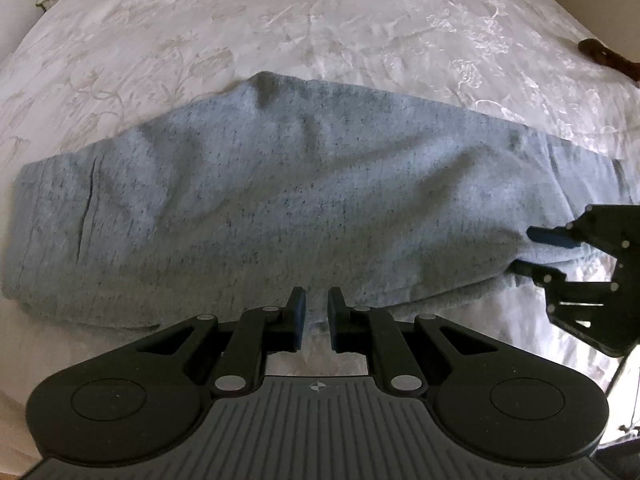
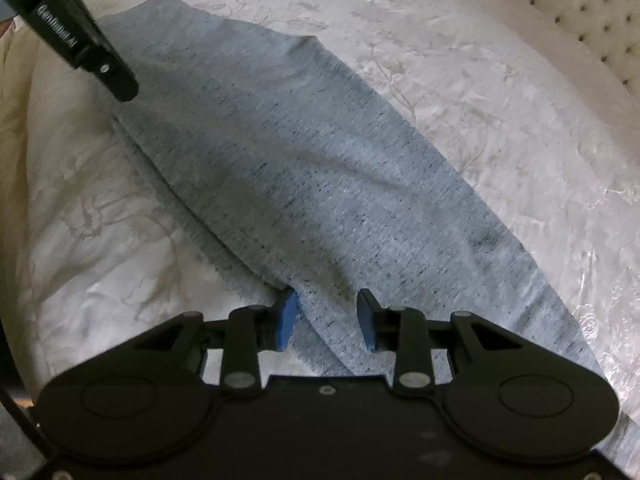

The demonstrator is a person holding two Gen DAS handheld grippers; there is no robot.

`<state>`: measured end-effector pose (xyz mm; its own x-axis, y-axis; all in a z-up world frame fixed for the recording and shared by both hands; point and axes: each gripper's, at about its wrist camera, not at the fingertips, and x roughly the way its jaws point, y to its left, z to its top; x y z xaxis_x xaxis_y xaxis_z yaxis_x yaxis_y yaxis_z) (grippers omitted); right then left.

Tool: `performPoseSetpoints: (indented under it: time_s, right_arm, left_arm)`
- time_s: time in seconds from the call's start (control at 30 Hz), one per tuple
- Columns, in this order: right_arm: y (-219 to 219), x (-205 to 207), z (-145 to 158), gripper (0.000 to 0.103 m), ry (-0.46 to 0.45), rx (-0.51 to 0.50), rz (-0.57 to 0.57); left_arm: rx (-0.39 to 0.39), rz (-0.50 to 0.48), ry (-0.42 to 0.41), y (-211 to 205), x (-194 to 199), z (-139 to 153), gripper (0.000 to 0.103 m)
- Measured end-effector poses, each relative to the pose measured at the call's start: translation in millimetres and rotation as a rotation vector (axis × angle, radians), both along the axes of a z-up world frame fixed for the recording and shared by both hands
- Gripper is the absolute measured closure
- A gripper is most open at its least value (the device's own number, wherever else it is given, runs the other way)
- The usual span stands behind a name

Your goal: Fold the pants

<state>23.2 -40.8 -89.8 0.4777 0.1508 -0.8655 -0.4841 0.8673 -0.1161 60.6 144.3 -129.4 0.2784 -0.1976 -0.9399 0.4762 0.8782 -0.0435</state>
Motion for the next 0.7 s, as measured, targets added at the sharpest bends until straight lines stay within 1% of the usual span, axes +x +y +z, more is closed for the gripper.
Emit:
performPoseSetpoints:
  time_s: [0.03,0.07,0.13,0.2,0.33,0.4,0.5,0.6,0.7]
  right_arm:
    - [-0.3,1.0,-0.6,0.089,0.004,0.008,-0.004]
    - [-0.7,0.5,-0.3,0.095,0.017,0.026,-0.011]
    - [-2.8,-0.1,-1.0,0.098,0.054,0.063,-0.050]
    - [-9.8,1.0,0.2,0.098,0.084,0.112,-0.097]
    - [-18.2,-10.1,20.2,0.099,0.077,0.163,-0.116]
    - [-17.4,-12.1,16.6,0.099,0.096,0.158,-0.117]
    - [-9.3,-7.9,1.7,0.099,0.126,0.122,-0.124]
    - [-7.0,-2.6,-4.3,0.096,0.152,0.118,-0.169]
    - [-9.1,-3.5,3.1,0.089,0.155,0.133,-0.219]
  left_arm:
    - [-0.005,0.000,0.000,0.8,0.3,0.1,0.091]
    - [-0.008,-0.003,0.000,1.0,0.8,0.0,0.091]
    - [-0.008,-0.018,-0.003,0.5,3.0,0.0,0.091]
    - [-0.011,-0.028,-0.007,-1.8,5.9,0.7,0.091]
    - [-0.035,-0.070,-0.002,-12.2,14.7,-1.6,0.091]
    - [-0.032,-0.094,-0.001,-20.1,19.5,-7.1,0.091]
    - [-0.035,-0.125,0.012,-29.9,26.7,-17.4,0.091]
    - [-0.013,-0.146,0.056,-32.7,32.0,-33.9,0.091]
    - [0.026,-0.153,0.161,-24.3,33.0,-59.7,0.091]
